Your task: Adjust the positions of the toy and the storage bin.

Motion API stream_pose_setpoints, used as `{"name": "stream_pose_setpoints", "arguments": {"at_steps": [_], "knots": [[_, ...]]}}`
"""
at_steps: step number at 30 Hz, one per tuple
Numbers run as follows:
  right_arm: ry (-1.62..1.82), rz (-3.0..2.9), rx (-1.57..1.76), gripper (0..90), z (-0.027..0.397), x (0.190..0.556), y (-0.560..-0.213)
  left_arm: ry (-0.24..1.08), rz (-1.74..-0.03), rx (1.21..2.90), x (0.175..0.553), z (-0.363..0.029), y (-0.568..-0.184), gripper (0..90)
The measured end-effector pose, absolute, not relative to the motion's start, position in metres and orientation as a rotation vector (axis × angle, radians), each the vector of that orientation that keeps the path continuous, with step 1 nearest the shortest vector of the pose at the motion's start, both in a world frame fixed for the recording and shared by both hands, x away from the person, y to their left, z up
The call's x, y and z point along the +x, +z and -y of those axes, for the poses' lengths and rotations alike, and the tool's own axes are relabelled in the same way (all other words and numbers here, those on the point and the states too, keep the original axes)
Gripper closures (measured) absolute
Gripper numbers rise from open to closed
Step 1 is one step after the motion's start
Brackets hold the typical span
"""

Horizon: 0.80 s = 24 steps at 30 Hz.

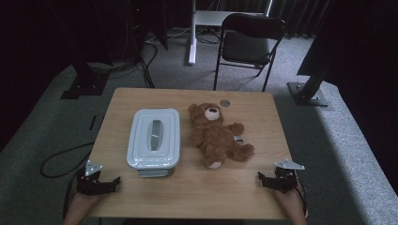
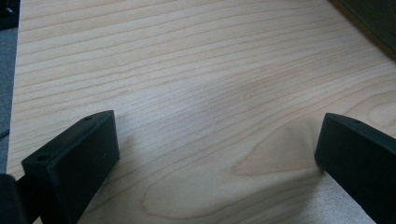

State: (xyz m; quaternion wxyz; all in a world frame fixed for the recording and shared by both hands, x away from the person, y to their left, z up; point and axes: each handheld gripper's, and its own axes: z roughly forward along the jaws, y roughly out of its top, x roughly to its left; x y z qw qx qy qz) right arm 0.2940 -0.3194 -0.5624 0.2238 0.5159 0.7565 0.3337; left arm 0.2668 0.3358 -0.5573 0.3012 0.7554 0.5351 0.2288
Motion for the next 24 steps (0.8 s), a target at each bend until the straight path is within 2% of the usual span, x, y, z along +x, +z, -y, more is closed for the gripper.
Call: {"name": "stream_pose_setpoints", "arguments": {"at_steps": [17,24], "knots": [[0.987,-2.112,1.515,12.5,0.316,0.29,-0.554,0.603,-1.409,2.011,0.267,-0.336,-0.557,0.4],[1.038,-2.121,1.467,12.5,0.304,0.293,-0.533,0.603,-1.409,2.011,0.266,-0.336,-0.557,0.4]]}}
